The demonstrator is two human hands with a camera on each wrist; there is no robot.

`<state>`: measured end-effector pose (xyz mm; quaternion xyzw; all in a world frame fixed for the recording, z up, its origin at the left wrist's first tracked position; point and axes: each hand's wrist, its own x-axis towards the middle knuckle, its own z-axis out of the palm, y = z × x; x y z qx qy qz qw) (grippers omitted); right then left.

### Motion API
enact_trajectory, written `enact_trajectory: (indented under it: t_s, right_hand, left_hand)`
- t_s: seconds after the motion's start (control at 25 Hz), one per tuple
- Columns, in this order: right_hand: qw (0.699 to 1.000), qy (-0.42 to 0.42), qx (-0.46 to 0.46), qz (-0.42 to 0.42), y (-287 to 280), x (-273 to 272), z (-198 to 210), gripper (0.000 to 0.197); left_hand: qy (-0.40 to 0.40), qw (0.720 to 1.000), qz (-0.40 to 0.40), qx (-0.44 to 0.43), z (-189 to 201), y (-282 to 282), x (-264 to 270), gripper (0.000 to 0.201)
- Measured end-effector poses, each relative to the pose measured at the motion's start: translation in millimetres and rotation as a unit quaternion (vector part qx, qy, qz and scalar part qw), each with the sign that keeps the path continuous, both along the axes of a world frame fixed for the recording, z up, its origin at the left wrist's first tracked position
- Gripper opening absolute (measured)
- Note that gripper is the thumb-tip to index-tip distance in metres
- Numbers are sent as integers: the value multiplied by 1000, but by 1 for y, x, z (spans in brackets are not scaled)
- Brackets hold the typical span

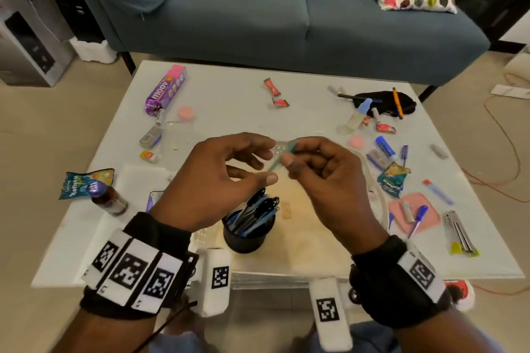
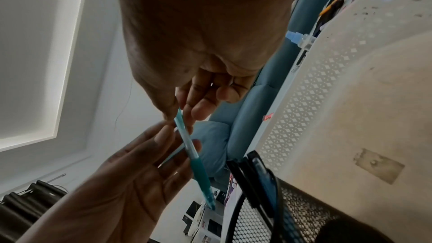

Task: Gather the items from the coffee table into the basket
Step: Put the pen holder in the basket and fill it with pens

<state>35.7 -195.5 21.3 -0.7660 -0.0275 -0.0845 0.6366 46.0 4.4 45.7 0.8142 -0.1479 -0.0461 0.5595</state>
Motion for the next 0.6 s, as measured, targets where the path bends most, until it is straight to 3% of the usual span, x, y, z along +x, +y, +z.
enact_trajectory:
  t_s: [0.16, 0.36, 0.6]
  right_hand:
    - [998, 16, 57, 32, 10, 1, -7, 11]
    - [998, 23, 51, 12, -3, 7, -8, 11]
    - [999, 22, 29, -11, -24, 13, -21, 9]
  left_hand:
    - [-50, 998, 18, 19, -6, -10, 0, 41]
    - [-50, 997, 8, 53, -15, 1, 2, 53]
    - [-59, 987, 26, 146, -35, 11, 3, 12]
